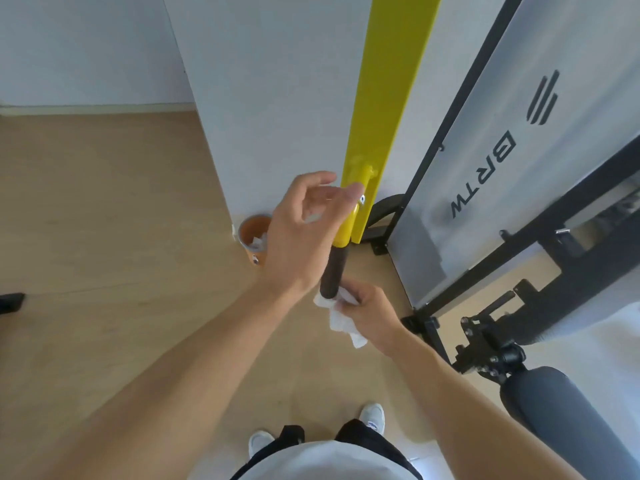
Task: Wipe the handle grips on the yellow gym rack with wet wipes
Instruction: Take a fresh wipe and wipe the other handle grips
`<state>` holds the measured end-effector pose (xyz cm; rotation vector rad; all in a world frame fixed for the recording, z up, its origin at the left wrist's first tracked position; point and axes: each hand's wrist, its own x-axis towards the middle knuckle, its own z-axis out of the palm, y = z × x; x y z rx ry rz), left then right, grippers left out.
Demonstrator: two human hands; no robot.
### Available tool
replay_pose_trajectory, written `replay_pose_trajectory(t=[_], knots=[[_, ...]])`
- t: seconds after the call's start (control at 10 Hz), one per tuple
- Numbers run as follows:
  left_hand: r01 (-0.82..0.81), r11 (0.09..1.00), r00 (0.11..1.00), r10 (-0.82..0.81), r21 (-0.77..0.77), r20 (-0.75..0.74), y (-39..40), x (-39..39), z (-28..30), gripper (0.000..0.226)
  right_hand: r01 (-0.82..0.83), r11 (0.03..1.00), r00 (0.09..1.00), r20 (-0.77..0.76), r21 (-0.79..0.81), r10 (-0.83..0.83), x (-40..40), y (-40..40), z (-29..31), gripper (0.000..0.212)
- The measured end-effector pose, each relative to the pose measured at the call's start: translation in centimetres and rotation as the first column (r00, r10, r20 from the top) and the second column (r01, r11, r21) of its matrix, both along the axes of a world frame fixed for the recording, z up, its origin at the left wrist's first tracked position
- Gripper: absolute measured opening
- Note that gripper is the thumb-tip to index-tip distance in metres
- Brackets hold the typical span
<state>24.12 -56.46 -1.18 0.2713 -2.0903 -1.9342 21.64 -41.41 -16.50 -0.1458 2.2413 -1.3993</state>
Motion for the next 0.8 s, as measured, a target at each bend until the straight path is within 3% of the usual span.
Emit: replay_pose_trajectory(t=[0.1, 0.3, 0.4, 0.5, 0.6, 0.7, 0.8], knots=[[-0.046, 0.999, 0.995, 0.046, -0.002, 0.087, 0.4, -2.1, 0.6, 0.042, 0.053, 0.998, 0.999, 0.004, 0.03, -0.053, -1.1, 0.9, -0.3, 0.038], [-0.264, 0.963, 0.964, 0.263, 0.051, 0.033, 1.5, -1.1, -2.4, 0.016, 0.138, 0.99, 0.989, 0.057, -0.034, -0.136, -3.6, 3.3, -0.4, 0.039], [-0.351, 0.934, 0.936, 0.353, 0.065, -0.01, 2.0, 0.0, -3.2, 0.025, 0.194, 0.976, 0.977, 0.109, -0.099, -0.183, -5.2, 4.1, -0.2, 0.036], [-0.418, 0.905, 0.908, 0.419, 0.08, 0.01, 2.8, 0.6, -4.5, 0.027, 0.213, 0.962, 0.968, 0.169, -0.172, -0.185, -6.9, 4.5, 0.5, 0.018], [-0.546, 0.838, 0.838, 0.545, -0.013, -0.022, 4.2, 1.2, -5.8, 0.037, 0.236, 0.949, 0.966, 0.156, -0.21, -0.206, -8.7, 4.9, 1.4, 0.009], [-0.718, 0.617, 0.693, 0.588, -0.323, -0.417, 7.6, 1.8, -6.1, 0.044, 0.325, 0.912, 0.936, 0.226, -0.25, -0.271, -10.8, 5.0, 2.4, 0.012], [-0.559, 0.724, 0.817, 0.4, -0.403, -0.415, 12.4, 1.1, -4.0, 0.018, 0.39, 0.868, 0.905, 0.302, -0.307, -0.3, -12.3, 4.8, 4.2, 0.034]])
